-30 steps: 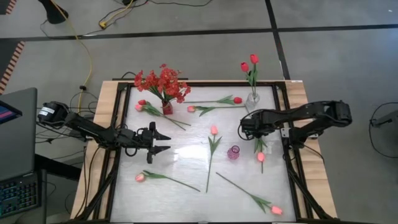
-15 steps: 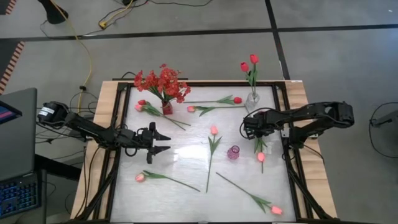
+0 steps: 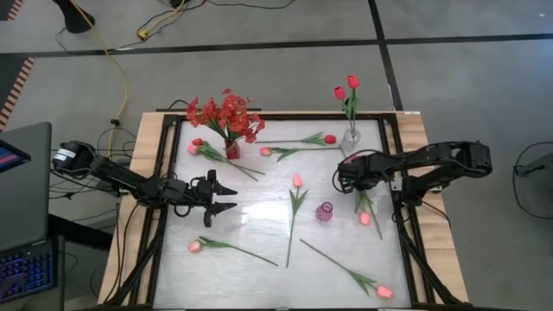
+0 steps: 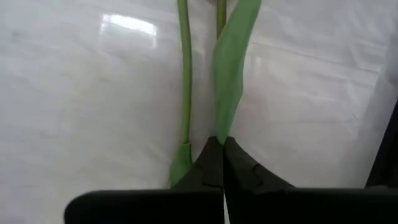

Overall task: Sort flowers into vase by color
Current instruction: Put the red tulip into the transparent flower vase

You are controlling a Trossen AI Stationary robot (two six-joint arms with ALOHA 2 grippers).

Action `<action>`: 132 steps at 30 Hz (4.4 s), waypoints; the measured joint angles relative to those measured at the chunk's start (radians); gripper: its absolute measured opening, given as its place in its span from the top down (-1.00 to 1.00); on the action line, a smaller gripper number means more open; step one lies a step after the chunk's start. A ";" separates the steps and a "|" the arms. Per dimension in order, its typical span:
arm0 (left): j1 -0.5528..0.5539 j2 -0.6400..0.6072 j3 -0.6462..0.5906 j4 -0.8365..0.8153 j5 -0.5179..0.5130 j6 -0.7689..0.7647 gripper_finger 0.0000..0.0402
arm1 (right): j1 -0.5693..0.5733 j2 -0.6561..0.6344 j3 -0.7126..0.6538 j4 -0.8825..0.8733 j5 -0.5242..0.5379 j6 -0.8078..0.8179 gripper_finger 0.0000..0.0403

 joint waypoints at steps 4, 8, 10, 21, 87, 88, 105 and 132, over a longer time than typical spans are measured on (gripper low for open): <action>0.000 0.000 0.000 0.000 0.009 0.000 0.10 | 0.020 -0.025 0.023 -0.089 0.047 0.051 0.90; 0.000 0.000 0.000 0.000 0.009 0.002 0.10 | 0.022 -0.081 0.065 -0.164 0.115 0.085 0.84; 0.000 0.000 0.000 0.000 0.009 0.003 0.10 | 0.022 -0.109 0.082 -0.243 0.158 0.108 0.86; -0.002 0.000 0.000 -0.001 0.009 -0.005 0.10 | 0.024 -0.326 0.184 -0.309 0.351 0.114 0.88; -0.002 0.000 0.000 0.020 -0.010 -0.033 0.10 | -0.432 -0.526 0.133 1.045 0.427 -1.154 0.88; -0.002 0.000 0.000 0.020 -0.010 -0.035 0.10 | -0.438 -0.524 0.133 1.046 0.427 -1.154 0.88; -0.002 0.000 0.000 0.020 -0.010 -0.047 0.10 | -0.445 -0.477 0.133 1.050 0.427 -1.130 0.88; -0.002 0.000 0.000 0.019 -0.007 -0.060 0.10 | -0.413 -0.477 0.082 1.106 0.428 -1.161 0.88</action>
